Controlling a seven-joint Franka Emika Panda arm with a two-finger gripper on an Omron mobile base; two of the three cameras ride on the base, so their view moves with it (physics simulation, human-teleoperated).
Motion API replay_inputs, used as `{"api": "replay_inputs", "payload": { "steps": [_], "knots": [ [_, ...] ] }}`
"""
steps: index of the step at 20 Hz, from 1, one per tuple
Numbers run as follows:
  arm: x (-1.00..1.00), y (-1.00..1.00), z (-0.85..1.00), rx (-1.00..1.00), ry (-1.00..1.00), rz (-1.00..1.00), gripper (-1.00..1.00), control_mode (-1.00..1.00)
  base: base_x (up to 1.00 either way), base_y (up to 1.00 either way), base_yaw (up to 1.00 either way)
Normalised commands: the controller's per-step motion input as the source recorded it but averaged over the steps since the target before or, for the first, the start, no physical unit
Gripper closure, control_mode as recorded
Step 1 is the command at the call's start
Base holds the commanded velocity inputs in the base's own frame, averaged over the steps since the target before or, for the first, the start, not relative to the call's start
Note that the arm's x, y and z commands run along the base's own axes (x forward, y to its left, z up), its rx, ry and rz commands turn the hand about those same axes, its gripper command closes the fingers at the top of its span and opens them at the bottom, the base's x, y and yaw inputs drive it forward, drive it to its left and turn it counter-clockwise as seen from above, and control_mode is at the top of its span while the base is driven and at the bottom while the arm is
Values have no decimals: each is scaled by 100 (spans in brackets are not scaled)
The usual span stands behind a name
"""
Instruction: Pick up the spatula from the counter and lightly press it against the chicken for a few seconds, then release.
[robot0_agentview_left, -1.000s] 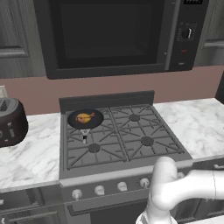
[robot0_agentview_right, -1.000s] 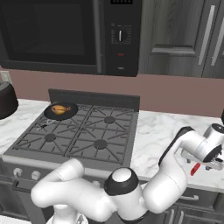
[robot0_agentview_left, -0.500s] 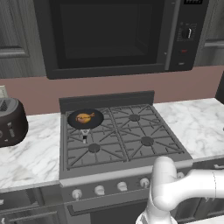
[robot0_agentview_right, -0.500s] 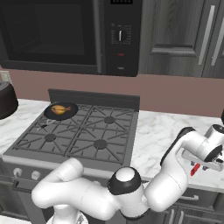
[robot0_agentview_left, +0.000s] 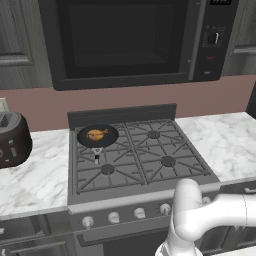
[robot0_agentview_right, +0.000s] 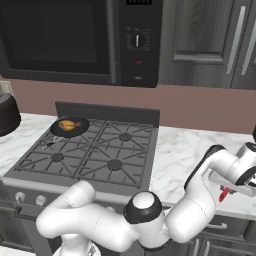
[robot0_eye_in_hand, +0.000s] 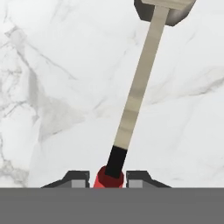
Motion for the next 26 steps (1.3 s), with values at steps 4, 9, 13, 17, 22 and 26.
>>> {"api": "replay_inputs", "payload": {
  "steps": [4, 9, 13, 17, 22, 26],
  "knots": [
    [-43, 18, 0, 0, -5, 0, 100, -100, 0, 0, 0],
    [-52, 61, -2, -1, -8, 0, 100, -100, 0, 0, 0],
    [-46, 81, 0, -3, -8, 0, 100, -100, 0, 0, 0],
    [-48, 90, 1, -7, -10, 0, 100, -100, 0, 0, 0],
    [-48, 78, 22, -10, -14, 0, 100, -100, 0, 0, 0],
    [-42, 64, 36, -10, -20, 0, 100, -100, 0, 0, 0]
  ]
}}
